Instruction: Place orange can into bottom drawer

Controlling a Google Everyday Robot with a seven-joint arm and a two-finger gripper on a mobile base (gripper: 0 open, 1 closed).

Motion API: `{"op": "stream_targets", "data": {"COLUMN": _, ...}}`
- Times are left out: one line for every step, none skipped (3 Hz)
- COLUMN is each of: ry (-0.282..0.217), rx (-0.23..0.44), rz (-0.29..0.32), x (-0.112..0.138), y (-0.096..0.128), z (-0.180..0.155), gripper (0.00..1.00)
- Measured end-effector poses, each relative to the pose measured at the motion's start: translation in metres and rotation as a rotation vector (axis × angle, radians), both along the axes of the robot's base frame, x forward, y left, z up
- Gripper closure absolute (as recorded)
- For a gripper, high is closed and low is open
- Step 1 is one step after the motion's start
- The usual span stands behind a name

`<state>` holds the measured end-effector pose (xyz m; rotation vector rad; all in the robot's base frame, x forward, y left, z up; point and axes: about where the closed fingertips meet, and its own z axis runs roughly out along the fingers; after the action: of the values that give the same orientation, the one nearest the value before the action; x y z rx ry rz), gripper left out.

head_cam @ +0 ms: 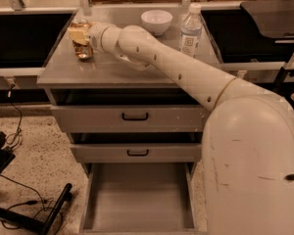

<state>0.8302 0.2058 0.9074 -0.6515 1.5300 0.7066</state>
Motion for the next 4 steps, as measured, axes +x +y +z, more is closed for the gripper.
{"op": "stream_targets", "data": {"ry": -0.011, "rx": -0.029, "rz": 0.002, "x": -0.004, "y": -0.001, "z": 0.009, "gripper": 1.0}}
{"op": "stream_targets", "data": {"ry": -0.049, "rx": -0.057, "rz": -0.005, "x": -0.027, "y": -0.012, "z": 0.038, "gripper": 1.0}}
{"op": "stream_targets", "data": {"ry": -0.089, "rx": -0.058, "rz": -0.04, "x": -0.073, "y": -0.034, "z": 0.071, "gripper": 1.0}}
{"op": "stream_targets", "data": {"ry": -0.077, "rx": -0.043, "rz": -0.046, "x": -0.132, "y": -0.054, "z": 0.078, "gripper": 1.0}}
